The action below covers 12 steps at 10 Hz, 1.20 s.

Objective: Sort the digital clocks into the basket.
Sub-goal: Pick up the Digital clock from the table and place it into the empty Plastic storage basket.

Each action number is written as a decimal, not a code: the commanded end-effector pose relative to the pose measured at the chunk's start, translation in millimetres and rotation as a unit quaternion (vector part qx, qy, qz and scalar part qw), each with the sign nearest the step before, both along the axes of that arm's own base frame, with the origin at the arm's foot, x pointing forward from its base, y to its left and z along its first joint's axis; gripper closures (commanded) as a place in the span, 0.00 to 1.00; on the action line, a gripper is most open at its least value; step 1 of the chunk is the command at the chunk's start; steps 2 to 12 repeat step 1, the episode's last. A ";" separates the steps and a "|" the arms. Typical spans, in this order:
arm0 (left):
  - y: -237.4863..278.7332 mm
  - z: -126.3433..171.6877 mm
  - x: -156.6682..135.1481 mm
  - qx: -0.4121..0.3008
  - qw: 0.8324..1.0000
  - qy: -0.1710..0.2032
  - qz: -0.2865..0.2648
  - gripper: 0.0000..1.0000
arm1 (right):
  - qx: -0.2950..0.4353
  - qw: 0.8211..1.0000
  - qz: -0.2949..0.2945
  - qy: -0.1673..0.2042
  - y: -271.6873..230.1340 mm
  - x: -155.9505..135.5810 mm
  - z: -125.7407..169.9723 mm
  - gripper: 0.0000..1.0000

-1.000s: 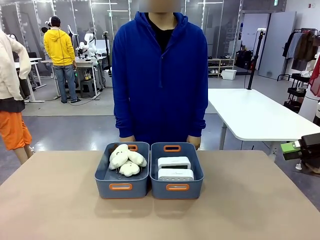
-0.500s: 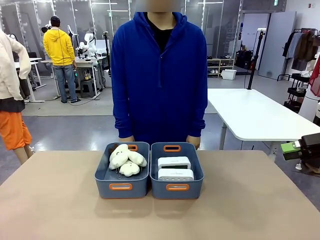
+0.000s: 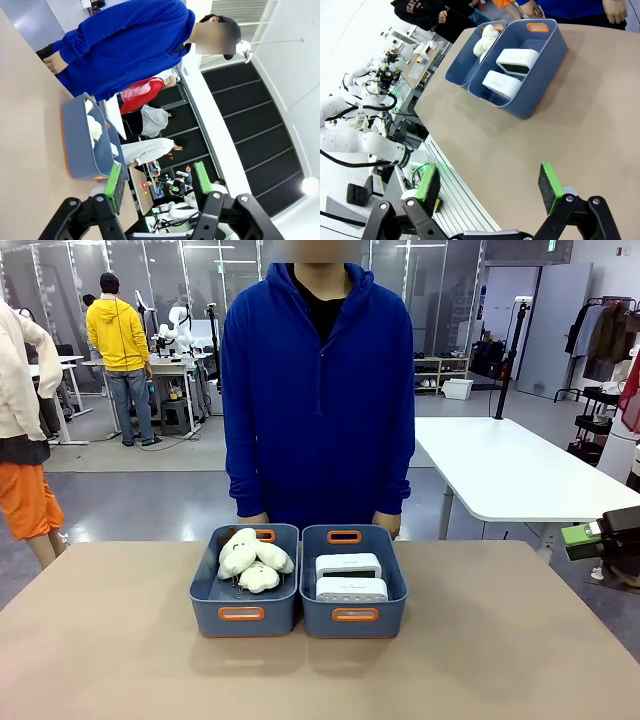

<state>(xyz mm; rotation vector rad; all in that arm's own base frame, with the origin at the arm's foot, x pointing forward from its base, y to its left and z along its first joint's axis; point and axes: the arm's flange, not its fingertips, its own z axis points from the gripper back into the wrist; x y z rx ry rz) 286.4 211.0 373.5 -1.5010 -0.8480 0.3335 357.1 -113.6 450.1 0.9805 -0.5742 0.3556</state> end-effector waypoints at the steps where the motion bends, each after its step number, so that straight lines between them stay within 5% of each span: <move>1: 1.3 6.4 1.1 0.000 1.000 0.008 0.009 0.30 | 0.002 1.000 0.004 -0.008 1.0 1.5 0.2 0.00; 12: 1.3 6.4 1.1 0.000 1.000 0.008 0.009 0.30 | 0.002 1.000 0.004 -0.008 1.0 1.5 0.2 0.00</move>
